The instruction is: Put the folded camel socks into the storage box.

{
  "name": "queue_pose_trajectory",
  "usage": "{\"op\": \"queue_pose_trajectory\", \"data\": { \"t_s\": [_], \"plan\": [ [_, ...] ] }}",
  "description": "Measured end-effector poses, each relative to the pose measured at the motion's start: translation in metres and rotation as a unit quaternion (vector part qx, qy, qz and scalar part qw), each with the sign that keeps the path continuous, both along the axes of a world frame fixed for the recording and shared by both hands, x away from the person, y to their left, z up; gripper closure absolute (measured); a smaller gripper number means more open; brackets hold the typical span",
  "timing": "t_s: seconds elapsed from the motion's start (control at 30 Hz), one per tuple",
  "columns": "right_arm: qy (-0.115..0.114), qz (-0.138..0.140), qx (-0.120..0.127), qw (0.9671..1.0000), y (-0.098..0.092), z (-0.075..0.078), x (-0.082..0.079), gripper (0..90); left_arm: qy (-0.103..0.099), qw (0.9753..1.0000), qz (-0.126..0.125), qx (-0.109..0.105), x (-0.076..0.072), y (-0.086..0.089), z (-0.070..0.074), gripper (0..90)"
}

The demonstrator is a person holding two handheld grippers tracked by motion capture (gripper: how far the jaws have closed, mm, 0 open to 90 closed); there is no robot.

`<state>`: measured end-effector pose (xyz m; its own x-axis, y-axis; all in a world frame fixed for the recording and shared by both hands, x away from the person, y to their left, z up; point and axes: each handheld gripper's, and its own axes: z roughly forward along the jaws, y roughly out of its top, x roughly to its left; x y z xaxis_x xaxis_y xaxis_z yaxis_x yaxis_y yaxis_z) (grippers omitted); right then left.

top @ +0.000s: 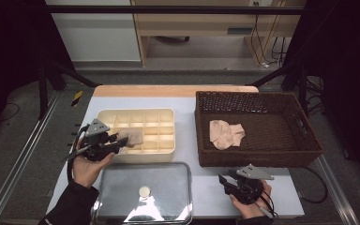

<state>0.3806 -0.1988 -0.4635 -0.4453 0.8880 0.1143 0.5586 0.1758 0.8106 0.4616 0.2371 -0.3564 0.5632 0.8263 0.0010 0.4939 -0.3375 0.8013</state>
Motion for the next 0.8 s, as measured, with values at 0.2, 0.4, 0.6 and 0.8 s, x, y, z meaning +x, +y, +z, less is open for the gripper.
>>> {"op": "queue_pose_trajectory", "data": {
  "t_s": [0.2, 0.4, 0.6, 0.8],
  "plan": [
    [0.002, 0.0, 0.001, 1.0, 0.0, -0.001, 0.001, 53.9, 0.018, 0.9994, 0.004, 0.03, 0.013, -0.002, -0.005, 66.1],
    [0.003, 0.002, -0.002, 1.0, 0.0, -0.002, 0.001, 53.9, 0.036, 0.9979, 0.008, 0.053, 0.019, -0.001, -0.014, 66.1],
    [0.003, 0.004, -0.003, 1.0, 0.0, -0.003, 0.001, 53.9, 0.062, 0.9946, 0.003, 0.083, 0.02, -0.003, -0.022, 66.1],
    [0.007, 0.004, -0.004, 1.0, 0.0, -0.004, 0.001, 53.8, 0.088, 0.9905, -0.002, 0.106, 0.026, -0.01, -0.034, 66.1]
  ]
}}
